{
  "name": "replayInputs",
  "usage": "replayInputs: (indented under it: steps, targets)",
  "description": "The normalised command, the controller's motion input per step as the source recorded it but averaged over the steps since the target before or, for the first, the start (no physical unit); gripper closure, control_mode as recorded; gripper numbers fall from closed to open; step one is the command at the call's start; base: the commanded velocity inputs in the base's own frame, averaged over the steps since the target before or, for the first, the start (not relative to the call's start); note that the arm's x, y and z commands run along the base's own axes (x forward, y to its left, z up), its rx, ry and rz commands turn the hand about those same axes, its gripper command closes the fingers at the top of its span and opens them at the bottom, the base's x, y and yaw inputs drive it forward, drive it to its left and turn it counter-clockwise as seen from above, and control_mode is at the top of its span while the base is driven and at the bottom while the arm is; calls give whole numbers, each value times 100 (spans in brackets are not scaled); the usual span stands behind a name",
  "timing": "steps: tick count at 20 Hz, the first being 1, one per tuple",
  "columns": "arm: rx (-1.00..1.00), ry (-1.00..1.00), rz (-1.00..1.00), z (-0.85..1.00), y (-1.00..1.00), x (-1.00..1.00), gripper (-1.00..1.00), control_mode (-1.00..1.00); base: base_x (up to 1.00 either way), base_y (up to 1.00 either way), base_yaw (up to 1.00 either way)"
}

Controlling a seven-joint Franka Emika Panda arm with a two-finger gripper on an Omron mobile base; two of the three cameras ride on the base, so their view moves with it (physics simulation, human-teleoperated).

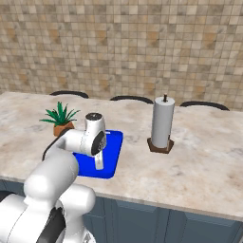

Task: Take out the milk from the fridge and place it on the tray on the counter. Then take the sugar cube near the tray and place it in the tray.

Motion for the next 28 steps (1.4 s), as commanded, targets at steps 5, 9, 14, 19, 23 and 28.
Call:
replayInputs:
  steps: [5, 9, 14, 19, 23, 28]
  targets:
    - [0, 4, 0, -21, 0, 32, 100, -100, 0, 0, 0]
    - [0, 3, 0, -21, 0, 24, 100, -100, 0, 0, 0]
    - [0, 3, 0, -19, 0, 11, 100, -100, 0, 0, 0]
    - [0, 2, 0, -20, 0, 0, 100, -100, 0, 0, 0]
    - [0, 0, 0, -23, 0, 0, 100, -100, 0, 0, 0]
    - [0, 0, 0, -21, 0, 0, -100, -100, 0, 0, 0]
